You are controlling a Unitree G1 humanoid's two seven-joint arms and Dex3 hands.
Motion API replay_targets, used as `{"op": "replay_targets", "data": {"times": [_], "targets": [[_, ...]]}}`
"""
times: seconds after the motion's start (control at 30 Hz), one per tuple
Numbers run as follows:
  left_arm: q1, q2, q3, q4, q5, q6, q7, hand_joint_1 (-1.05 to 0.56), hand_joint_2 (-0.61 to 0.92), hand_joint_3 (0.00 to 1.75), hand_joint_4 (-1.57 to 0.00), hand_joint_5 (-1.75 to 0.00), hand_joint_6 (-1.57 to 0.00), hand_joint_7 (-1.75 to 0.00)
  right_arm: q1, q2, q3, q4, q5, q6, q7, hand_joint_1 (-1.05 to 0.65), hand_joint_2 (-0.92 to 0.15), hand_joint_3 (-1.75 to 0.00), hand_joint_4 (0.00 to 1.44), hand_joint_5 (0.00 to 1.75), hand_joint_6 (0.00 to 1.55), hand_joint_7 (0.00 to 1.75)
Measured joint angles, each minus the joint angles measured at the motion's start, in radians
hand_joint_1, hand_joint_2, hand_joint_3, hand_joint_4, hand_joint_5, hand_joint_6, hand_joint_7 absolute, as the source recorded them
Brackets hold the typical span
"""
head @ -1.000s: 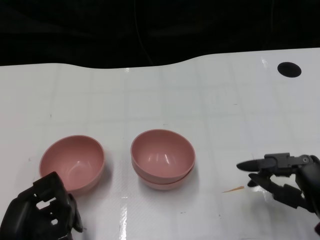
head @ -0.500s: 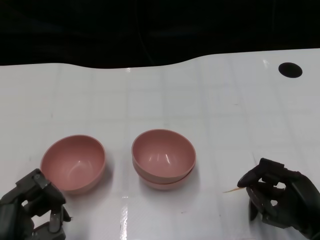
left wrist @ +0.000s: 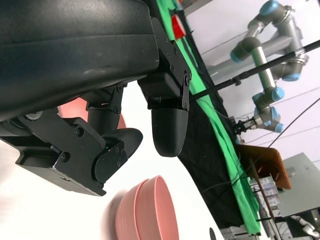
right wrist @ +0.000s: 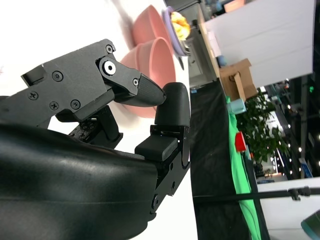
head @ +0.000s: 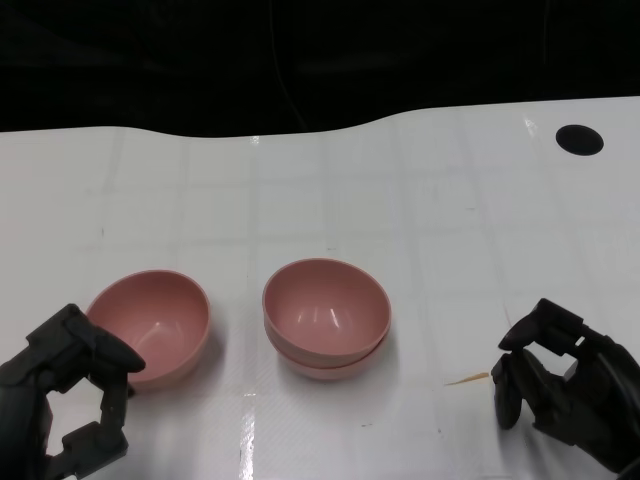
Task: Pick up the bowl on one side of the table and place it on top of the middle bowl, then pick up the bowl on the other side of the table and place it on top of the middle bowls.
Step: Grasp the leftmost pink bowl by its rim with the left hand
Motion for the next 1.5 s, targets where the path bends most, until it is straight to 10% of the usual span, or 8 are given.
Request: {"op": "replay_targets", "data": {"times": [0.1, 0.23, 0.43, 0.97, 1.5], "targets": [[0.005, 0.004, 0.001, -0.036, 0.017, -0.002, 0.012, -0.14, 0.53, 1.03, -0.61, -1.49, -0.66, -1.24, 0.002, 0.004, -0.014, -0.026, -0.001, 0.023, -0.005, -0.18, -0.65, -0.89, 0.91, 1.75, 0.73, 1.53], [0.02, 0.046, 0.02, -0.109, 0.153, -0.033, 0.045, -0.42, 0.85, 0.27, -0.66, -1.01, -0.81, -0.63, 0.012, 0.005, -0.027, -0.045, -0.008, 0.045, -0.005, -0.17, -0.65, -0.88, 0.9, 1.75, 0.72, 1.53], [0.038, 0.132, 0.065, -0.369, 0.466, 0.091, 0.05, -0.65, 0.92, 0.09, -0.69, -0.33, -0.85, -0.07, 0.015, 0.01, -0.034, -0.041, -0.033, 0.04, 0.002, -0.19, -0.65, -0.89, 0.9, 1.75, 0.7, 1.59], [-0.115, 0.354, -0.059, -0.46, 0.78, 0.403, -0.195, -0.93, 0.87, 0.01, -0.64, -0.05, -0.67, 0.0, -0.004, 0.037, -0.04, 0.005, -0.065, 0.003, 0.03, -0.19, -0.67, -0.85, 0.91, 1.75, 0.72, 1.57], [-0.251, 0.385, -0.227, -0.123, 0.786, 0.423, -0.092, -1.0, 0.92, 0.07, -0.67, -0.02, -0.67, 0.0, -0.002, 0.048, -0.039, 0.007, -0.084, -0.011, 0.034, -0.18, -0.72, -0.78, 0.91, 1.75, 0.74, 1.53]]}}
